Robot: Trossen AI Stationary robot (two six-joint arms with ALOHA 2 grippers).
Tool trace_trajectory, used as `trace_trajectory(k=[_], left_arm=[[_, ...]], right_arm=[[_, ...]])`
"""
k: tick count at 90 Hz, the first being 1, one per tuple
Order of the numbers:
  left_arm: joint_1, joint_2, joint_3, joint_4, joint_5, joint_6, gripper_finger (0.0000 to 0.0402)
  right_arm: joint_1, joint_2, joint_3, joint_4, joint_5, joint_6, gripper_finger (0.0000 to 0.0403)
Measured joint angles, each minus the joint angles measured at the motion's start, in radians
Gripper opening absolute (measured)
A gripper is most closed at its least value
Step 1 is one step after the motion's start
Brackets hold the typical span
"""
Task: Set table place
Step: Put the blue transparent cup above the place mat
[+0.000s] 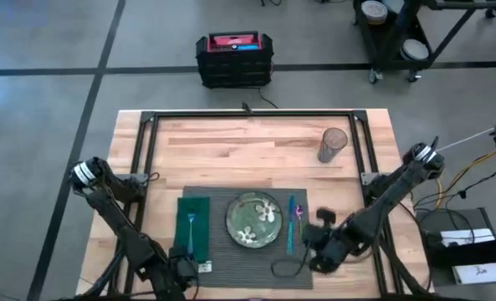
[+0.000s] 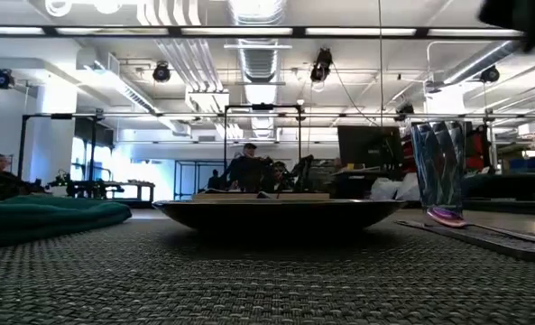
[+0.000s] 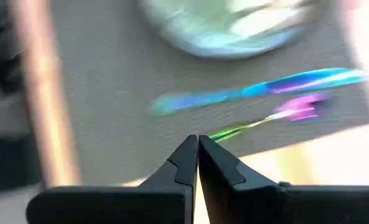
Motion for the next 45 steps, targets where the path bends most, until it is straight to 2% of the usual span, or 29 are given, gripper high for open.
trace_trajectory(k=[8,16,29,45], left_arm=[[0.038,-0.004,0.0,-0.023,-0.003,0.03,0.0076],[0.074,-0.004,-0.001,-0.029,-0.002,0.08,0.0076],[0.096,-0.004,-0.002,-0.029,0.002,0.145,0.0076],[0.099,-0.004,-0.002,-0.035,0.002,0.164,0.0076]], right_arm=[[-0.138,-0.088,0.009,-0.153,0.037,0.022,0.0012],[-0.306,-0.163,0.006,-0.247,0.038,-0.04,0.0046],[-0.601,-0.275,0.007,-0.289,0.005,-0.222,0.0127],[-0.902,-0.311,0.001,-0.291,-0.097,-0.435,0.0204]])
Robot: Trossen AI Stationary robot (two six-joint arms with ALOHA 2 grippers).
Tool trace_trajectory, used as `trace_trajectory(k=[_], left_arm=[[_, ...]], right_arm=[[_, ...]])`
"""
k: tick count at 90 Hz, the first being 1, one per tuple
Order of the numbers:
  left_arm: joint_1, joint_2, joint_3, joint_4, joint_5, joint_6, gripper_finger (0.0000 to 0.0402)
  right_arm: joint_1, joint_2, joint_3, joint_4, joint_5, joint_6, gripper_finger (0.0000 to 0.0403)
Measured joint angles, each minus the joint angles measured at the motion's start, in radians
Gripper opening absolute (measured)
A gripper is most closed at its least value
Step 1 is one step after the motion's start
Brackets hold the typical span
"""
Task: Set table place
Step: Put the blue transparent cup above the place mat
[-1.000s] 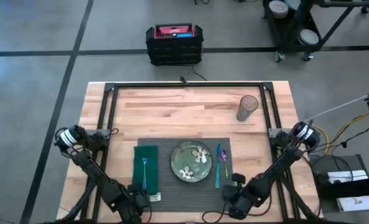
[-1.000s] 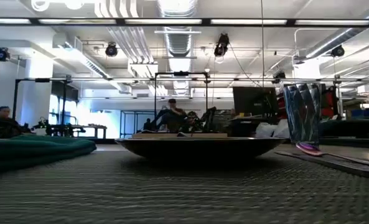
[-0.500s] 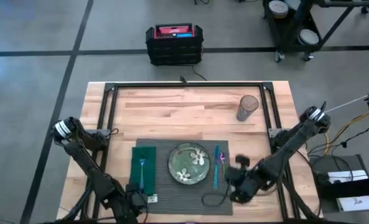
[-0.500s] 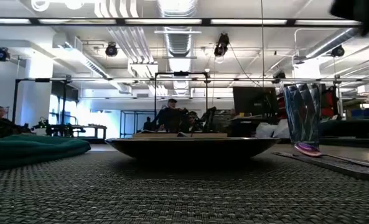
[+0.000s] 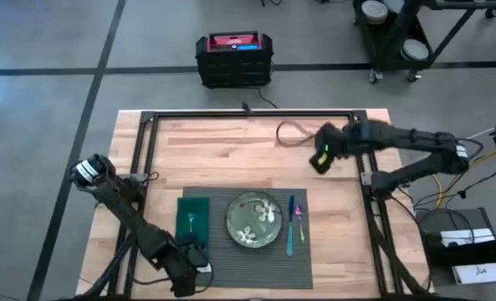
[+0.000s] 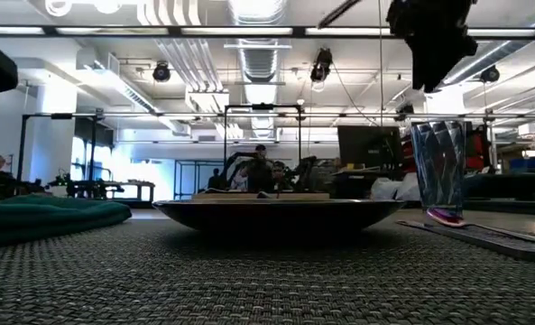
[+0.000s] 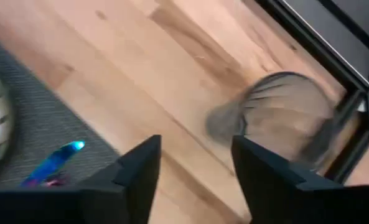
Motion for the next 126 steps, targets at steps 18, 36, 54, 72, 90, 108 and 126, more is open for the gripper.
trace_trajectory(k=[18,36,54,72,90,108,126], left_arm=[[0.004,-0.002,0.0,-0.003,0.0,0.012,0.0076],[0.021,-0.002,0.0,-0.007,0.0,0.019,0.0076],[0.024,-0.002,0.0,-0.006,-0.015,0.012,0.0076],[0.025,-0.002,0.0,-0.003,-0.024,0.001,0.0076],[0.029,-0.002,0.0,-0.003,-0.038,-0.014,0.0076],[0.037,-0.003,0.0,0.0,-0.038,-0.02,0.0076],[0.044,-0.003,0.0,0.0,-0.038,-0.032,0.0076]], right_arm=[[-0.124,0.038,-0.037,0.004,-0.033,-0.154,0.023],[-0.166,0.096,-0.103,0.032,-0.033,-0.231,0.021],[-0.192,0.154,-0.159,0.084,-0.034,-0.352,0.0154],[-0.16,0.146,-0.106,0.071,-0.121,-0.454,0.0015],[-0.006,0.147,-0.02,0.092,-0.184,-0.506,0.0004],[0.128,0.224,-0.014,0.098,-0.194,-0.453,0.0002],[0.183,0.295,0.022,0.114,-0.206,-0.457,0.0001]])
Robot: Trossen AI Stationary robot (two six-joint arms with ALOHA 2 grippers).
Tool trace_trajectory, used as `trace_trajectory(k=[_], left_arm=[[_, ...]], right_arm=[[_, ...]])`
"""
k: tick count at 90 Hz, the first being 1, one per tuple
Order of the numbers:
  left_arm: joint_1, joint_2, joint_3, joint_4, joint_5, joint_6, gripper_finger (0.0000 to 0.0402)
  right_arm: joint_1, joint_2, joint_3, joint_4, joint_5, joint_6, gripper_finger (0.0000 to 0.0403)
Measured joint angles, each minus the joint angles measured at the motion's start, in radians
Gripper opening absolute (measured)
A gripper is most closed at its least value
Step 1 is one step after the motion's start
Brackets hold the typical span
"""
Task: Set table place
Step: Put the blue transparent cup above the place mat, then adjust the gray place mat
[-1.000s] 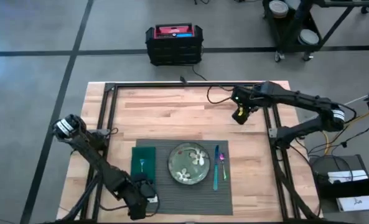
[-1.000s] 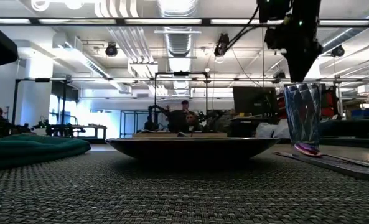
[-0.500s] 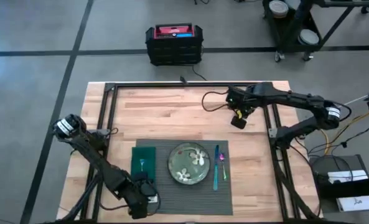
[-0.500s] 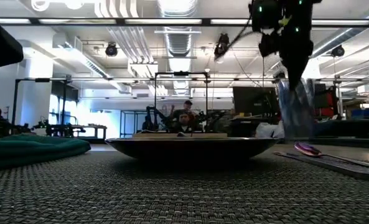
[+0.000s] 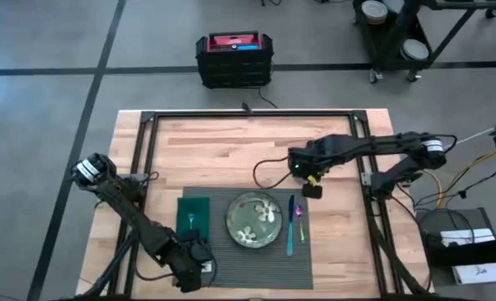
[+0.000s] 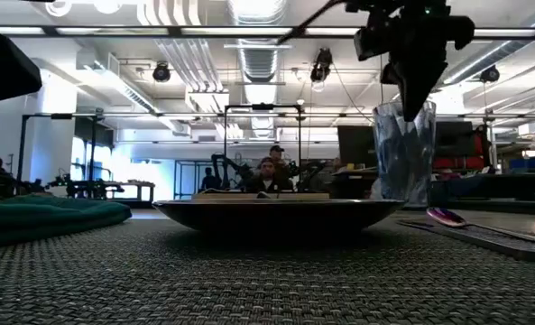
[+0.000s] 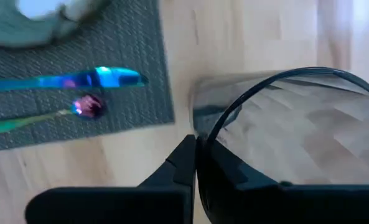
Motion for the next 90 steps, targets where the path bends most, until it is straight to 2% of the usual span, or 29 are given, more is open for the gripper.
trace_trajectory(k=[30,50,71,81,90], left_arm=[[-0.001,0.0,0.0,0.001,0.001,-0.01,0.0076],[-0.001,-0.001,0.0,0.003,0.002,-0.01,0.0076],[-0.001,-0.002,0.0,0.001,0.004,-0.006,0.0076],[-0.002,-0.007,0.0,-0.01,0.004,-0.009,0.0076],[-0.008,-0.008,0.0,-0.017,0.02,-0.01,0.0076]], right_arm=[[0.01,0.049,0.022,0.0,-0.009,0.031,0.001],[0.01,0.028,0.097,-0.061,-0.011,0.039,0.0082],[0.013,0.019,0.308,-0.243,-0.014,0.089,0.0148],[0.074,-0.023,0.348,-0.236,-0.088,0.198,0.0162],[0.213,-0.061,0.315,-0.145,-0.134,0.303,0.0166]])
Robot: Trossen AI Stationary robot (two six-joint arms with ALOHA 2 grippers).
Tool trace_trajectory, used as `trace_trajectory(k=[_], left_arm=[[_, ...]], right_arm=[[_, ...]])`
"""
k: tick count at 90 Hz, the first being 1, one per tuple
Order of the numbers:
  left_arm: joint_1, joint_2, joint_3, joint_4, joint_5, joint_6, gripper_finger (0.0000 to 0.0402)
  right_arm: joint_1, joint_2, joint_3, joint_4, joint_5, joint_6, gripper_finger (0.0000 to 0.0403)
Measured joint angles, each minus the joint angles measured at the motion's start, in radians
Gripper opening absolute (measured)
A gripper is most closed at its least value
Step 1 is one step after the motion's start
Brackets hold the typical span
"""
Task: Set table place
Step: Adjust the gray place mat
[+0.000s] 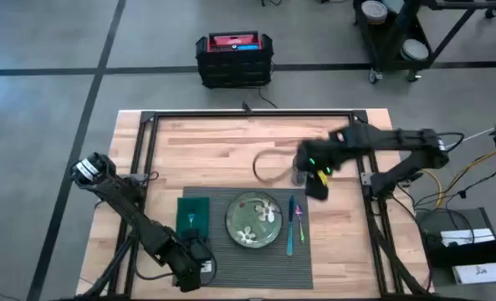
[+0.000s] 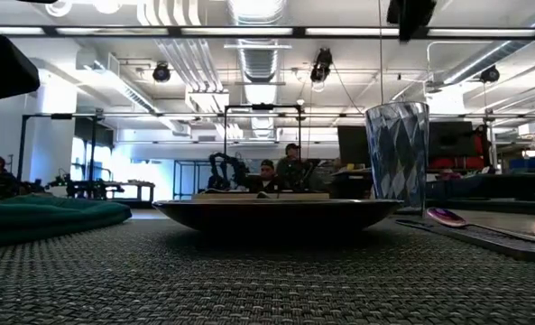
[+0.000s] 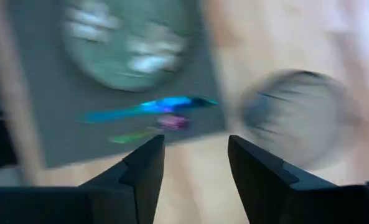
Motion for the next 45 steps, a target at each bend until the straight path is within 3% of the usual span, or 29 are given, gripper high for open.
trace_trajectory(k=[9,23,35,45], left_arm=[[-0.016,0.0,0.0,0.001,0.033,0.0,0.0076],[-0.057,0.003,-0.008,0.006,0.043,-0.002,0.0076],[-0.09,0.012,-0.014,0.025,0.055,-0.022,0.0076],[-0.107,0.021,-0.033,0.062,0.081,-0.047,0.0076]], right_arm=[[0.2,0.004,-0.085,0.106,0.033,0.098,0.0163],[0.476,0.059,-0.294,0.415,0.108,0.246,0.0145],[0.576,0.163,-0.424,0.659,0.123,0.402,0.012],[0.598,0.265,-0.45,0.82,0.122,0.43,0.0095]])
